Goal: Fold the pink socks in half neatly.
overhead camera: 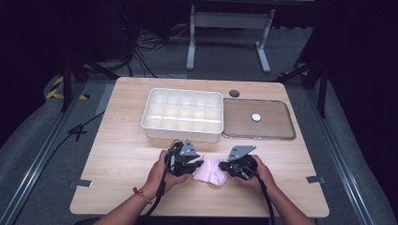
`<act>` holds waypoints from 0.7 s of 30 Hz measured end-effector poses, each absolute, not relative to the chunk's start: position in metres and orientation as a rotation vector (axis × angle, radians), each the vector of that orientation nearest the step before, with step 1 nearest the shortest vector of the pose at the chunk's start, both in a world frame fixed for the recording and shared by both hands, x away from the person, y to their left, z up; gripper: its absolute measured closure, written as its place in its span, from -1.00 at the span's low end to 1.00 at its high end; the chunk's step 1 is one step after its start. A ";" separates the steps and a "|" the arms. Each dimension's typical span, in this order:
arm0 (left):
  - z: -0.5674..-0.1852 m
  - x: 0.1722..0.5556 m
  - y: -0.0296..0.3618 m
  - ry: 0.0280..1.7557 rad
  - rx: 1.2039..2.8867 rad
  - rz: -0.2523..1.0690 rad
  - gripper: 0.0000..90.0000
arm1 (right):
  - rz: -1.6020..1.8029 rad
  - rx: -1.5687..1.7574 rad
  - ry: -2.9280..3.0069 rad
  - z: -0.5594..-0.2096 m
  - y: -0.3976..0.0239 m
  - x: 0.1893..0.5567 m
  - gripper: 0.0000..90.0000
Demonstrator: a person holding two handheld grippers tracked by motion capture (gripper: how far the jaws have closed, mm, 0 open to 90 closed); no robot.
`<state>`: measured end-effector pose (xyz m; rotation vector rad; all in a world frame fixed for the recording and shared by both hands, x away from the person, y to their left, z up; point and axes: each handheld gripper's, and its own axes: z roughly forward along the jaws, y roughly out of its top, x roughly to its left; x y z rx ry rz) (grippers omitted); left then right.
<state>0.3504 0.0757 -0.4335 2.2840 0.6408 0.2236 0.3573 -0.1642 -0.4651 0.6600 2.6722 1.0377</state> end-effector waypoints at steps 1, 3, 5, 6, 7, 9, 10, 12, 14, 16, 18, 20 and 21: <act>-0.434 0.351 0.074 0.641 2.287 0.223 0.66 | 1.036 0.658 2.672 -0.465 -0.164 0.357 0.91; -0.434 0.351 0.071 0.634 2.299 0.223 0.66 | 1.038 0.659 2.672 -0.465 -0.164 0.357 0.91; -0.434 0.352 0.068 0.630 2.307 0.220 0.67 | 1.039 0.661 2.672 -0.465 -0.164 0.357 0.91; -0.435 0.352 0.066 0.632 2.310 0.221 0.67 | 1.039 0.662 2.671 -0.465 -0.164 0.357 0.91; -0.435 0.352 0.063 0.629 2.318 0.228 0.67 | 1.037 0.662 2.670 -0.465 -0.164 0.357 0.91; -0.436 0.352 0.060 0.628 2.321 0.228 0.66 | 1.037 0.661 2.669 -0.465 -0.164 0.357 0.91; -0.436 0.353 0.059 0.617 2.328 0.231 0.66 | 1.037 0.662 2.669 -0.465 -0.164 0.357 0.91; -0.437 0.352 0.055 0.619 2.340 0.232 0.66 | 1.036 0.660 2.669 -0.465 -0.164 0.357 0.91; -0.439 0.352 0.052 0.610 2.363 0.240 0.66 | 1.037 0.661 2.668 -0.465 -0.164 0.357 0.90; -0.441 0.352 0.048 0.602 2.386 0.242 0.67 | 1.032 0.658 2.667 -0.465 -0.164 0.357 0.86; -0.442 0.352 0.046 0.593 2.398 0.257 0.67 | 1.030 0.658 2.656 -0.462 -0.165 0.357 0.82; -0.442 0.352 0.046 0.593 2.402 0.257 0.67 | 1.032 0.652 2.650 -0.460 -0.166 0.356 0.82; -0.442 0.352 0.046 0.594 2.404 0.250 0.67 | 1.050 0.654 2.637 -0.455 -0.170 0.356 0.84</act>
